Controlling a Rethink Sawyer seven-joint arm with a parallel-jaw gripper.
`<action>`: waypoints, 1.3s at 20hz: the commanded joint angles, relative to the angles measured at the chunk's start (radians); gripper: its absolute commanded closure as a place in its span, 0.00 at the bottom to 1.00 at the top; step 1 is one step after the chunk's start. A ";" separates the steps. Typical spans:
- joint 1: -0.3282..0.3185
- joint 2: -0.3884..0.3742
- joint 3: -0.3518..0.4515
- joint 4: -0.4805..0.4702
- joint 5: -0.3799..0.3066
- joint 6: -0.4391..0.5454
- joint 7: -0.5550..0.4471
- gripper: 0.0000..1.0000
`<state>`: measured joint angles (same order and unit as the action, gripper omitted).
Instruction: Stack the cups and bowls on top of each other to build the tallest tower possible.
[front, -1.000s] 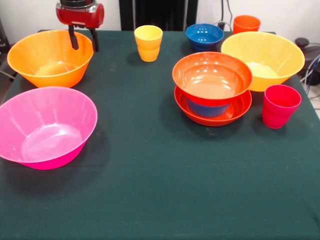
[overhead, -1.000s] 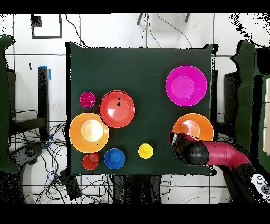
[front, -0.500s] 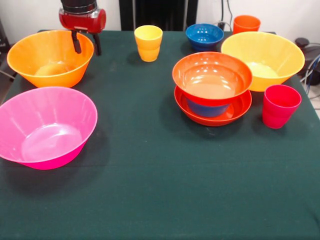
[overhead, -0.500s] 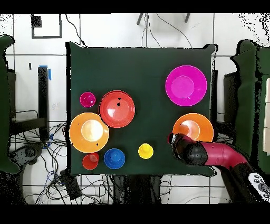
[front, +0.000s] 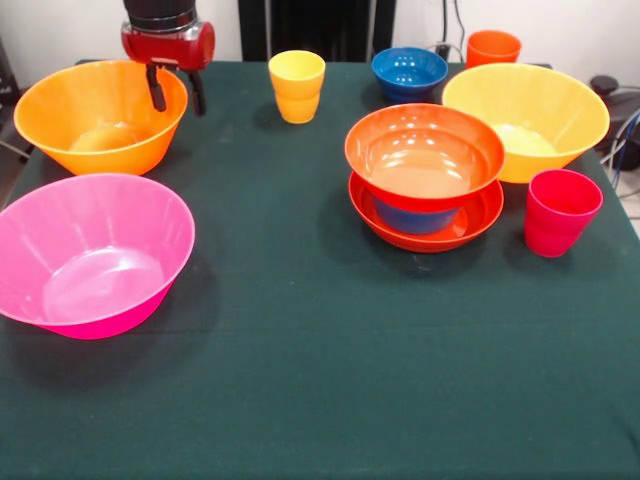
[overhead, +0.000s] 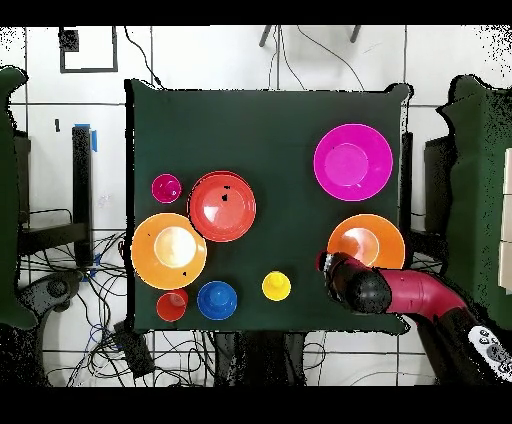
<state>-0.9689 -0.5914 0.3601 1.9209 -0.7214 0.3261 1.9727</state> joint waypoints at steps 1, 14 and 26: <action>0.059 0.031 -0.011 -0.068 -0.042 -0.055 0.031 0.00; 0.070 0.021 -0.030 -0.069 -0.034 -0.069 0.029 0.00; 0.076 0.028 -0.040 -0.073 -0.036 -0.079 0.031 0.00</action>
<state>-0.9462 -0.5914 0.3159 1.9207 -0.7214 0.2984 1.9727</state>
